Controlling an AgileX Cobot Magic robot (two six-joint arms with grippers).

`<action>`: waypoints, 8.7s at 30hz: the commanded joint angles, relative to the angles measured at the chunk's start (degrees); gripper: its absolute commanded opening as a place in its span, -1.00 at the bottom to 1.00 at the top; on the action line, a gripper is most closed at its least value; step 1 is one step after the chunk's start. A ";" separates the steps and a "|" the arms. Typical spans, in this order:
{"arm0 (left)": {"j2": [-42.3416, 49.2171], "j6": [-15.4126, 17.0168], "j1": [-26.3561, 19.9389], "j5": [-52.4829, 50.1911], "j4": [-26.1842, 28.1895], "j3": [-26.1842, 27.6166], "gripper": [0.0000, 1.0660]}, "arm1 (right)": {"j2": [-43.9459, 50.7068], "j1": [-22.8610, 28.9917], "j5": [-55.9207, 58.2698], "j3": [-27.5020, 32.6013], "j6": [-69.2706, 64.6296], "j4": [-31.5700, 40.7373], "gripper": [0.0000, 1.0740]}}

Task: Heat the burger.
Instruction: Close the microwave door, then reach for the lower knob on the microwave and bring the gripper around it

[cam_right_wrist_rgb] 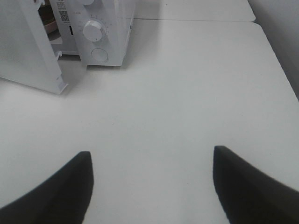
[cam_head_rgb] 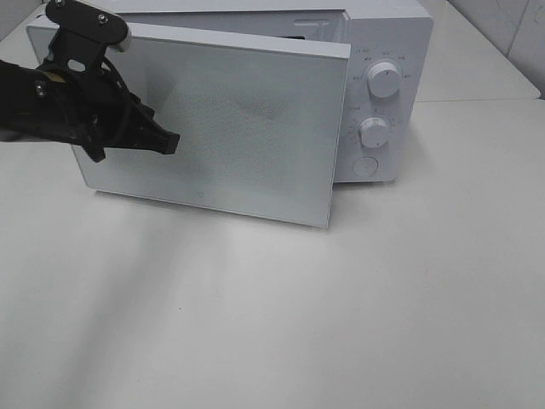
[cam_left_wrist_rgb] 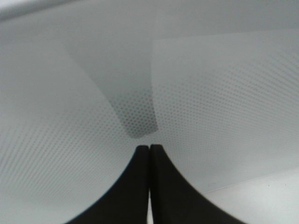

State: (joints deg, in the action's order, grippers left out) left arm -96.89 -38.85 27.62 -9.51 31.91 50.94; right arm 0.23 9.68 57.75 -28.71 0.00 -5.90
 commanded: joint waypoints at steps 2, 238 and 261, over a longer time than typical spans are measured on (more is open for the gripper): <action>-2.64 0.29 0.34 0.23 0.46 4.41 -0.99 | 1.43 -0.17 -0.57 -0.06 0.00 0.23 0.27; 98.32 32.20 -11.46 69.10 -30.77 -22.46 -0.99 | -84.57 -0.17 -95.00 -1.20 0.00 0.34 0.24; 98.32 32.20 -11.46 69.10 -30.77 -22.46 -0.99 | -101.30 11.69 -107.89 -4.41 4.70 9.85 0.24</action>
State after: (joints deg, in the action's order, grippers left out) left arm 0.34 -6.99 16.21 60.39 1.20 28.65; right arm -99.35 19.71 -48.70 -31.34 1.43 0.00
